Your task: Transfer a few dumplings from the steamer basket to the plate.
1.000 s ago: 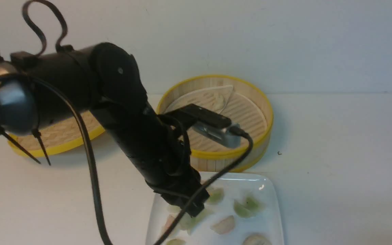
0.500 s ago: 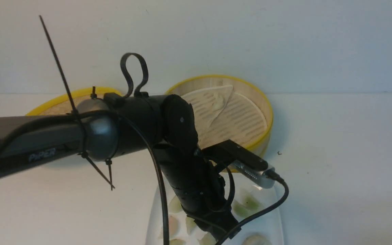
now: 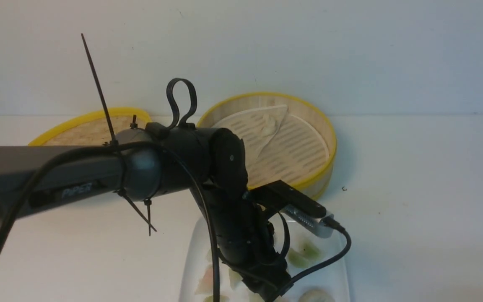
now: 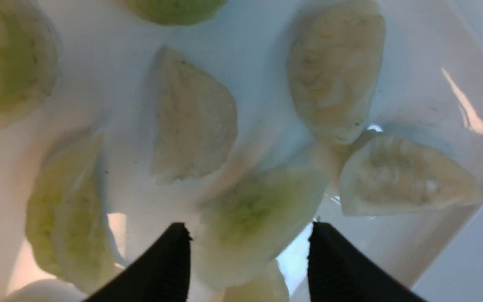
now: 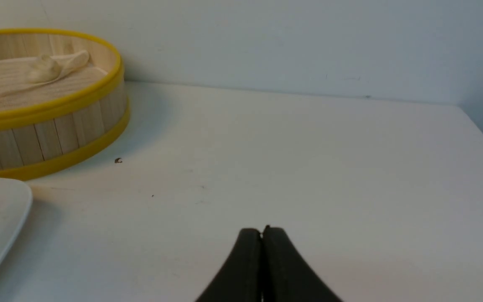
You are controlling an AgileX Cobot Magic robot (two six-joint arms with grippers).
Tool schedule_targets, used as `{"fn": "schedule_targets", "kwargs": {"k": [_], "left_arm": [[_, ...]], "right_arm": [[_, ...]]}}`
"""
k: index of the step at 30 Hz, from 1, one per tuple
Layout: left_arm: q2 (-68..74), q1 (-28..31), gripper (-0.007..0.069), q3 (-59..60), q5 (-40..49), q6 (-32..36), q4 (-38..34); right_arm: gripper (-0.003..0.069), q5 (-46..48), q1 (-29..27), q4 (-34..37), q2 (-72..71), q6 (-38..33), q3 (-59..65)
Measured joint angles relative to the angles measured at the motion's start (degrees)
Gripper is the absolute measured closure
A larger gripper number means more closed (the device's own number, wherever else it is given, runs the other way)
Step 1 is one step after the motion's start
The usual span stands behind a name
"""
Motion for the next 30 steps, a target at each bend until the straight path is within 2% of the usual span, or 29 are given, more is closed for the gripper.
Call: {"fn": "schedule_targets", "kwargs": {"k": [3, 6, 8, 13, 15, 21, 30], "left_arm": [[0.00, 0.00, 0.0239, -2.36, 1.74, -2.03, 1.37], [-0.06, 0.00, 0.0273, -5.15, 4.47, -5.21, 3.79], [-0.79, 0.00, 0.0339, -6.99, 6.70, -7.93, 6.70], [-8.06, 0.00, 0.0574, -8.12, 8.81, -10.77, 12.08], [-12.22, 0.00, 0.0612, -8.12, 9.29, -11.31, 12.80], [-27.27, 0.00, 0.0631, -7.23, 6.01, -12.36, 13.14], [-52.57, 0.00, 0.0631, 10.08, -12.47, -14.53, 13.04]], "right_arm": [[0.0673, 0.00, 0.00, 0.00, 0.00, 0.00, 0.00], [0.0673, 0.00, 0.00, 0.00, 0.00, 0.00, 0.00], [0.0673, 0.00, 0.00, 0.00, 0.00, 0.00, 0.00], [0.0673, 0.00, 0.00, 0.00, 0.00, 0.00, 0.00], [0.0673, 0.00, 0.00, 0.00, 0.00, 0.00, 0.00], [0.0673, 0.00, 0.00, 0.00, 0.00, 0.00, 0.00], [0.0673, 0.00, 0.00, 0.00, 0.00, 0.00, 0.00]]}}
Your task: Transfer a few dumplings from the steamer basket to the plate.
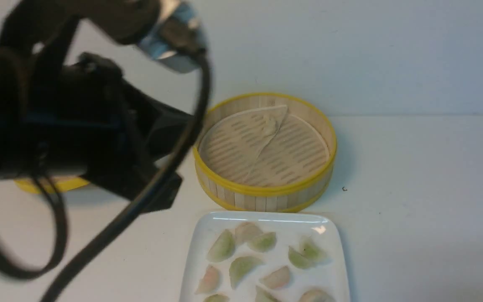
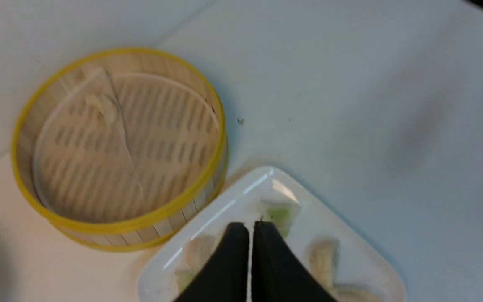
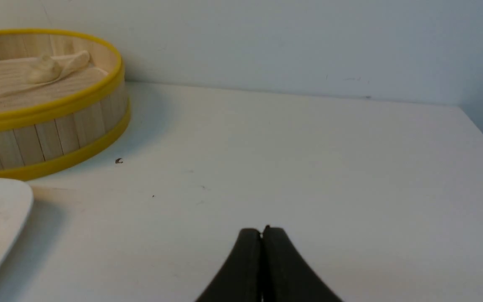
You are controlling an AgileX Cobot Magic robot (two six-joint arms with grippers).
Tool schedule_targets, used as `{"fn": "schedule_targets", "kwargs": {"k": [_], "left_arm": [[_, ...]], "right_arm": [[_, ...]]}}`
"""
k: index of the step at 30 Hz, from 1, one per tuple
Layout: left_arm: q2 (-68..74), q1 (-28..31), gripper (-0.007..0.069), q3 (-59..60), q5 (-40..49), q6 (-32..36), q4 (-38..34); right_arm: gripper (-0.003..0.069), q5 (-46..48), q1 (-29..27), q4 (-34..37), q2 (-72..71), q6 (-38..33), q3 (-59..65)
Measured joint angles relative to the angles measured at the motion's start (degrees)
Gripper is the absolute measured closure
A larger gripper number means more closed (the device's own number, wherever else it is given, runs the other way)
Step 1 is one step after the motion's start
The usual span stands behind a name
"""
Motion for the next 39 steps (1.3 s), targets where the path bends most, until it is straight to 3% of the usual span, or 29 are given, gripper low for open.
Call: {"fn": "schedule_targets", "kwargs": {"k": [2, 8, 16, 30, 34, 39], "left_arm": [[-7.76, 0.00, 0.0631, 7.95, -8.10, -0.38, -0.02], [-22.87, 0.00, 0.0631, 20.97, -18.48, -0.66, -0.23], [-36.28, 0.00, 0.0631, 27.23, -19.53, -0.29, 0.88], [-39.23, 0.11, 0.0631, 28.56, -19.72, -0.25, 2.61], [-41.24, 3.38, 0.0631, 32.26, -19.78, -0.25, 3.51], [-46.93, 14.70, 0.0631, 42.12, -19.93, -0.30, 3.66]], "right_arm": [[0.0673, 0.00, 0.00, 0.00, 0.00, 0.00, 0.00], [0.0673, 0.00, 0.00, 0.00, 0.00, 0.00, 0.00], [0.0673, 0.00, 0.00, 0.00, 0.00, 0.00, 0.00], [0.0673, 0.00, 0.00, 0.00, 0.00, 0.00, 0.00], [0.0673, 0.00, 0.00, 0.00, 0.00, 0.00, 0.00], [0.0673, 0.00, 0.00, 0.00, 0.00, 0.00, 0.00]]}}
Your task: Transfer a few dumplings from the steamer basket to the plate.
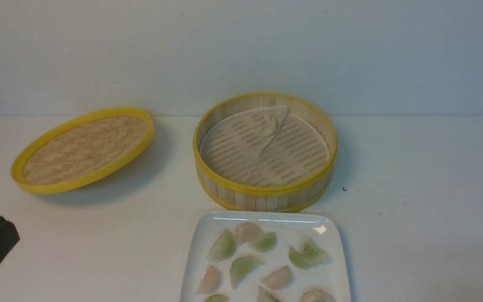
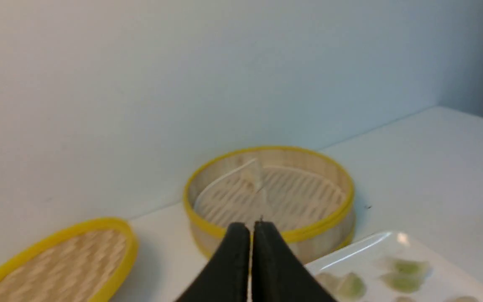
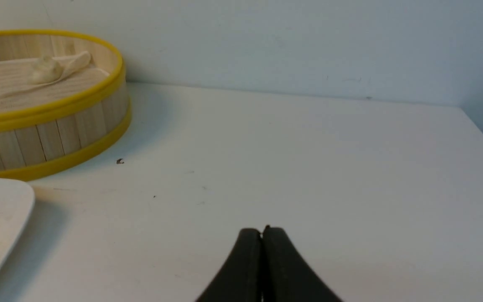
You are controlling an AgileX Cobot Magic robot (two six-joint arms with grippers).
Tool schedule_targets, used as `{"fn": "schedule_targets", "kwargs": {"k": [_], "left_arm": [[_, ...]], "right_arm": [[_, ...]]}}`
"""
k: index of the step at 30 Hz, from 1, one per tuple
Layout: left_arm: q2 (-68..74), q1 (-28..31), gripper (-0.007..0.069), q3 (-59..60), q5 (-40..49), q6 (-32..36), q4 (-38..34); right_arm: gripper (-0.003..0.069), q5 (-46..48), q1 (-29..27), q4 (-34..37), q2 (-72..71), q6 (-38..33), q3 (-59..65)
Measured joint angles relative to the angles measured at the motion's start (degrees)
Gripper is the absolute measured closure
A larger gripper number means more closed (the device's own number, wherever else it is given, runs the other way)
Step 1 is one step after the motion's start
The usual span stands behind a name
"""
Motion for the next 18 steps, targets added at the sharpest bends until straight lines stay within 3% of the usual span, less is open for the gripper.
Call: {"fn": "schedule_targets", "kwargs": {"k": [4, 9, 18], "left_arm": [[-5.97, 10.18, 0.0631, 9.00, -0.18, 0.00, 0.08], [-10.14, 18.17, 0.0631, 16.71, -0.18, 0.00, 0.13], [-10.25, 21.48, 0.0631, 22.62, -0.25, 0.00, 2.55]], "right_arm": [[0.0673, 0.00, 0.00, 0.00, 0.00, 0.00, 0.00], [0.0673, 0.00, 0.00, 0.00, 0.00, 0.00, 0.00], [0.0673, 0.00, 0.00, 0.00, 0.00, 0.00, 0.00]]}}
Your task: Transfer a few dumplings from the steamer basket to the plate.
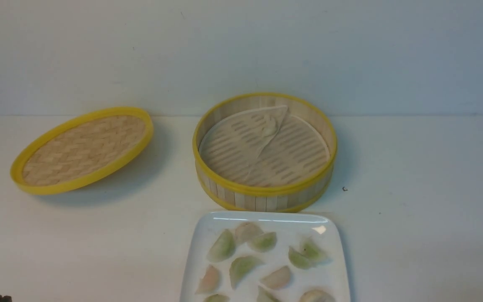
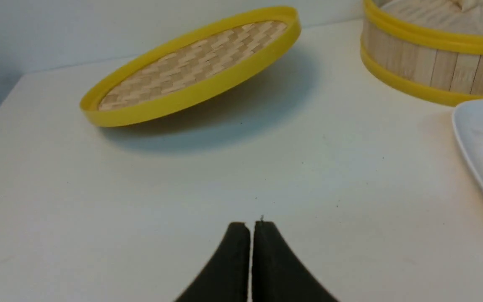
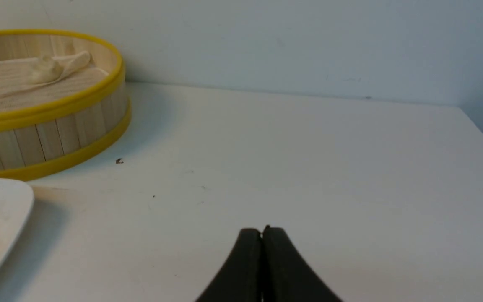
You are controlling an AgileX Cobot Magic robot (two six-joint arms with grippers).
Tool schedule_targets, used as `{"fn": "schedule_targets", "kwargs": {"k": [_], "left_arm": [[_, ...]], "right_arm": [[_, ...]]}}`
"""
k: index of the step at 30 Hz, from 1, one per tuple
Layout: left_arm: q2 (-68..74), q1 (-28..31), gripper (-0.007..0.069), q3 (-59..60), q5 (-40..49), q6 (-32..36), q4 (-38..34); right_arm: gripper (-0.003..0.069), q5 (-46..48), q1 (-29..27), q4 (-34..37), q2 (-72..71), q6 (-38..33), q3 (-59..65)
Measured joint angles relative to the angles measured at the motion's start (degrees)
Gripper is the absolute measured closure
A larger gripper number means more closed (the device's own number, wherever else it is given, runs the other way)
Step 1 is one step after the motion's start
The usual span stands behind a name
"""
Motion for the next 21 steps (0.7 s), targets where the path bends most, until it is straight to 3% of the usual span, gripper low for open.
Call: {"fn": "schedule_targets", "kwargs": {"k": [21], "left_arm": [[0.00, 1.06, 0.0631, 0.00, 0.64, 0.00, 0.61]], "right_arm": [[0.0673, 0.00, 0.00, 0.00, 0.00, 0.00, 0.00]]}}
